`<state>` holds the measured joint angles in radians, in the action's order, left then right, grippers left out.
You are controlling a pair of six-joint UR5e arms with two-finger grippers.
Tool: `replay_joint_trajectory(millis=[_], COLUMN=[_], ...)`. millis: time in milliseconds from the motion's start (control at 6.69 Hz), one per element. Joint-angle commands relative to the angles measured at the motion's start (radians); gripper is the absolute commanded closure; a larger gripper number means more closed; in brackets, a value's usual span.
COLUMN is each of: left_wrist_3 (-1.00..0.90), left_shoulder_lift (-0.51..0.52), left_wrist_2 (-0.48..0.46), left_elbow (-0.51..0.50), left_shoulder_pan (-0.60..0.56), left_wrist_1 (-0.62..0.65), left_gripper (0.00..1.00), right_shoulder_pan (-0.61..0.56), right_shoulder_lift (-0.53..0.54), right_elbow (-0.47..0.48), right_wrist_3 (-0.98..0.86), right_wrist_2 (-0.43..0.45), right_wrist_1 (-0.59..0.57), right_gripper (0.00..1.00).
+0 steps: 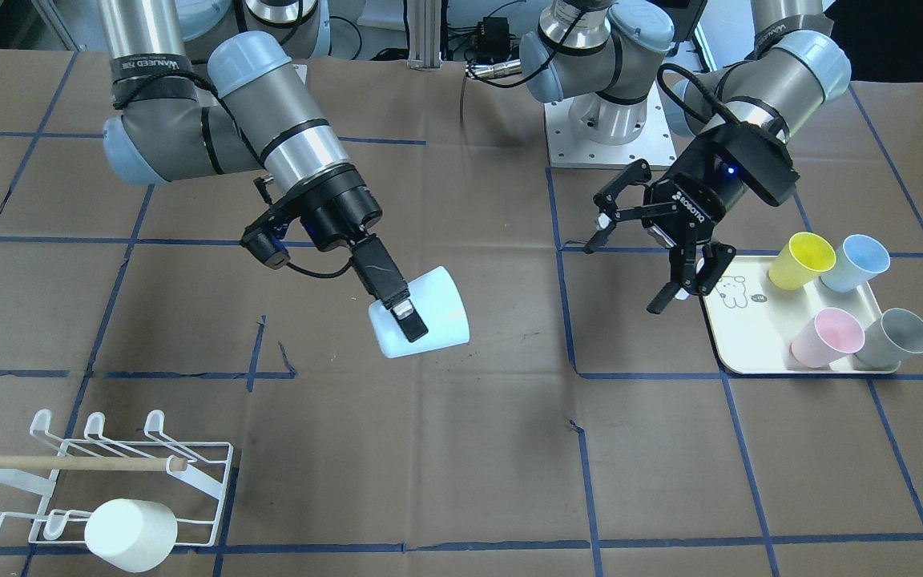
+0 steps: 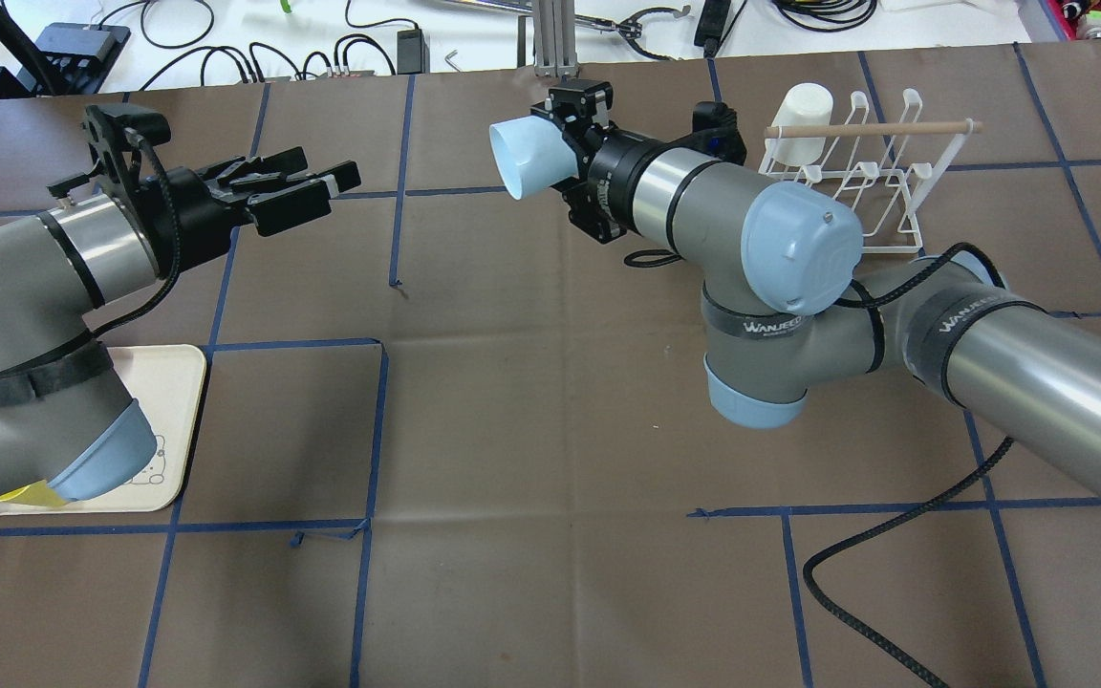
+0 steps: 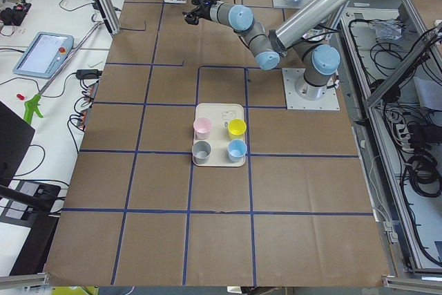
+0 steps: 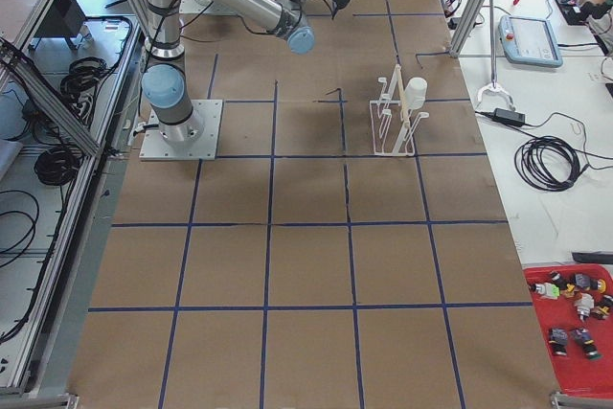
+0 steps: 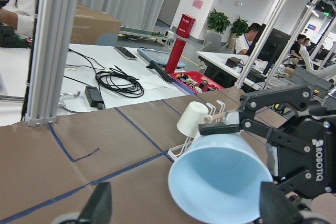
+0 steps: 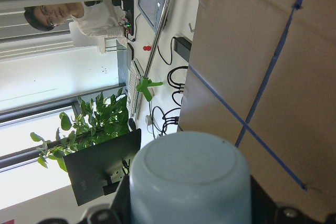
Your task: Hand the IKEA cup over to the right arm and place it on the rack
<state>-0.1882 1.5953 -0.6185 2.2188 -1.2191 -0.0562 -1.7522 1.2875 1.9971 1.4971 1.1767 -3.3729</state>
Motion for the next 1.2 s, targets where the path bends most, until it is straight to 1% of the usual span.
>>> replay_joint_trajectory(millis=[0,149,299,448,598,747,896,1046], left_wrist_3=[0.104,0.107,0.127,0.166,0.205,0.207,0.207,0.208], left_shoulder_lift=[0.018,0.017,0.031,0.050,0.073,0.090,0.077,0.057], left_wrist_2=[-0.197,-0.345,-0.477,-0.597,-0.686,-0.805,-0.910,-0.949], left_elbow=[-0.143,-0.259,-0.404,-0.526,-0.621,-0.702,-0.750,-0.737], left_shoulder_pan=[-0.025,-0.072,-0.127,-0.160,-0.180,-0.212,-0.259,-0.296], left_wrist_1=[-0.172,-0.380,-0.629,-0.924,-1.134,-1.330,-1.508,-1.559], left_gripper=[0.01,0.01,0.01,0.01,0.01,0.01,0.01,0.01], right_shoulder_pan=[0.112,0.163,0.209,0.264,0.330,0.376,0.410,0.439], right_shoulder_lift=[0.001,0.001,0.001,-0.002,-0.004,-0.028,-0.084,-0.129], right_elbow=[-0.003,-0.014,-0.021,-0.049,-0.070,-0.098,-0.154,-0.209], right_wrist_3=[-0.258,-0.396,-0.535,-0.646,-0.804,-0.986,-1.114,-1.232], right_wrist_2=[-0.002,-0.002,0.001,0.004,0.000,0.001,0.001,0.000], right_wrist_1=[0.000,-0.002,0.000,0.000,0.000,0.000,-0.006,-0.006], right_gripper=[0.80,0.82,0.82,0.83,0.83,0.83,0.83,0.83])
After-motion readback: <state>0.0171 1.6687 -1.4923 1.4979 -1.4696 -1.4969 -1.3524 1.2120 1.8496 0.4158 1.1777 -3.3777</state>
